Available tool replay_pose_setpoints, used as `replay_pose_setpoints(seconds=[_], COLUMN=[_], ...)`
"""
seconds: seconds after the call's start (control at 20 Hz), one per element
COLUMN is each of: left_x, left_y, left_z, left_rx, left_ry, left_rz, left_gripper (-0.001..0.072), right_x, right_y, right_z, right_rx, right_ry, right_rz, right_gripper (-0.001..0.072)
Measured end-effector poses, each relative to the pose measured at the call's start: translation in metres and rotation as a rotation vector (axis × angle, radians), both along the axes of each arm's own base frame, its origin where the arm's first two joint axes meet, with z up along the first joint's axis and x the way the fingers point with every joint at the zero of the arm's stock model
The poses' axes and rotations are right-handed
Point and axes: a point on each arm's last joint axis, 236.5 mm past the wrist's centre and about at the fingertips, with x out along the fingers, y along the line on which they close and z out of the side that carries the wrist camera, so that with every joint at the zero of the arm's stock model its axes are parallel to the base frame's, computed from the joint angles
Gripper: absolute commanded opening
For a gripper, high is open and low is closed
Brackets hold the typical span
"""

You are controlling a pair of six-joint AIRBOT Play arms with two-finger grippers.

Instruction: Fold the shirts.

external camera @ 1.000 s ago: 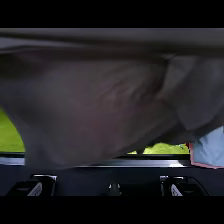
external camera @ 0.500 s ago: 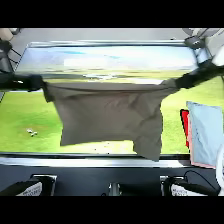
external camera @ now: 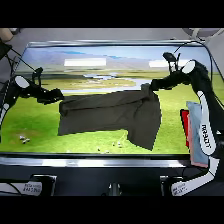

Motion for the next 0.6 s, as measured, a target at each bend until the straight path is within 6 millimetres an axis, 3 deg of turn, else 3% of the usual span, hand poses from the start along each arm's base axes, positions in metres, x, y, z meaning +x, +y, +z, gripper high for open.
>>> replay_pose_setpoints(seconds=[0.15,0.2,0.3,0.4,0.6], left_x=[-0.027,-0.041,-0.078,-0.12,-0.169], left_y=[0.026,0.034,0.047,0.043,0.019], left_z=[0.005,0.003,-0.007,-0.029,-0.066], left_rx=[0.005,-0.001,-0.02,-0.065,-0.174], left_ry=[0.111,0.159,0.261,0.365,0.453], left_rz=[-0.028,-0.028,-0.018,-0.014,-0.009], left_gripper=[0.0596,0.0467,0.0457,0.0556,0.0541], right_x=[-0.029,-0.045,-0.081,-0.113,-0.148], right_y=[-0.037,-0.052,-0.074,-0.082,-0.084], right_z=[0.006,0.001,-0.011,-0.028,-0.048], right_rx=[-0.066,-0.086,-0.089,-0.077,-0.049], right_ry=[0.076,0.136,0.258,0.36,0.465], right_rz=[0.057,0.064,0.074,0.092,0.116], right_gripper=[0.0422,0.0422,0.042,0.0417,0.0405])
